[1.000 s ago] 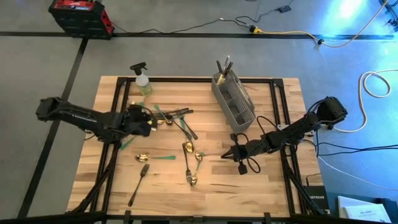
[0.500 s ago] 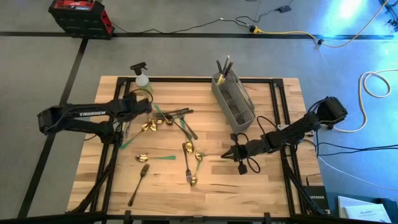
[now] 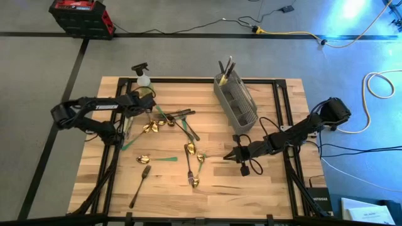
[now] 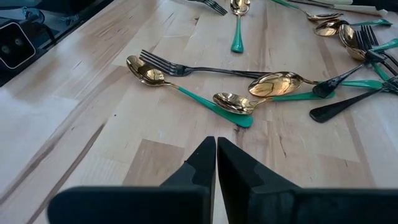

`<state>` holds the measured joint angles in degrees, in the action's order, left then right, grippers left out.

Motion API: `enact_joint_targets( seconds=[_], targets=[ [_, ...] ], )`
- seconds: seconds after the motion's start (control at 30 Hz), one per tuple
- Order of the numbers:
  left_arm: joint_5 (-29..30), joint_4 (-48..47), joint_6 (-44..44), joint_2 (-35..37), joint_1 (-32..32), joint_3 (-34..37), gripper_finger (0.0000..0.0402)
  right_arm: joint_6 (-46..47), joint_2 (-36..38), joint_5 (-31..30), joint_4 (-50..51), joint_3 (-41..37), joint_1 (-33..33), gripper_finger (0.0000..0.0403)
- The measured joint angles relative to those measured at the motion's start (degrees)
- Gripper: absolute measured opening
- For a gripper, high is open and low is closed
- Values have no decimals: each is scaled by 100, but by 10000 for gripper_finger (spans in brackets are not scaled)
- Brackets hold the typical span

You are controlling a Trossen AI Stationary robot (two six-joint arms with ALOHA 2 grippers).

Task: Sort silverware
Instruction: Put the yellow table knife into the silverware basket

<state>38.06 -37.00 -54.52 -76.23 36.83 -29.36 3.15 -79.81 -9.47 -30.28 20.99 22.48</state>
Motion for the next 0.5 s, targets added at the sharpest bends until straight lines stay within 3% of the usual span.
enact_joint_targets(
  seconds=[0.5],
  targets=[
    [-9, 212, 284, -579, 363, 64, 150, 100, 0, 0, 42, 2, -2, 0]
  ],
)
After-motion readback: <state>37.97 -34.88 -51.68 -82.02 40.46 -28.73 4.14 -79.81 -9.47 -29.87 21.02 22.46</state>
